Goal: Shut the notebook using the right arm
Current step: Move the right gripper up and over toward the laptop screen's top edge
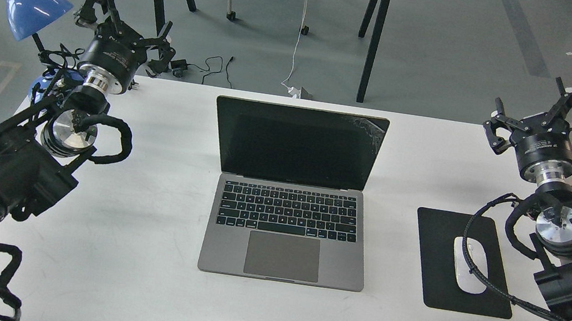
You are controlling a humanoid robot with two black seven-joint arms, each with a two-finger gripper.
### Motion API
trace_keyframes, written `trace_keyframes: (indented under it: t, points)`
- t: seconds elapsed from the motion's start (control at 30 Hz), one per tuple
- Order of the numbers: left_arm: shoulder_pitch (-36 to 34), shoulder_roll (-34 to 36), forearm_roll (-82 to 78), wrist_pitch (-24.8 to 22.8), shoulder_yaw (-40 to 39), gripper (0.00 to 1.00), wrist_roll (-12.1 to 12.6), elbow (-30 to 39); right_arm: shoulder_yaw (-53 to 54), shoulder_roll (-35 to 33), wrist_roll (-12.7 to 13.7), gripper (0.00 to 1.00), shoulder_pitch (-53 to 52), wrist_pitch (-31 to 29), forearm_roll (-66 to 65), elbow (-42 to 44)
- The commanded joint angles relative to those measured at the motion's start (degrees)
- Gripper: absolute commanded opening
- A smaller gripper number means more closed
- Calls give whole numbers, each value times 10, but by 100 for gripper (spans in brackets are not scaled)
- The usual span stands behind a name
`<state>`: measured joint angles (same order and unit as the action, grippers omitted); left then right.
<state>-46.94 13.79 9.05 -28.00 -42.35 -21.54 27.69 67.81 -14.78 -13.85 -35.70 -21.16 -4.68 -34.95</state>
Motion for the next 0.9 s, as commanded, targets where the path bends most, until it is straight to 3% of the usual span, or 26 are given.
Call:
trace_keyframes:
  t: [0.0,0.33,0.53,0.87]
  points:
    - [0,-1,0,0,0,100,-1,0,0,2,1,100,-2,0,0,1]
    - [0,1,0,0,1,100,-3,0,-64,4,15,100,-62,2,-1,28]
    - [0,1,0,0,0,100,-3,0,-126,79,16,100,-147,0,-1,123]
    - [0,1,0,0,-2,100,-3,0,-176,140,25,100,-174,0,0,122]
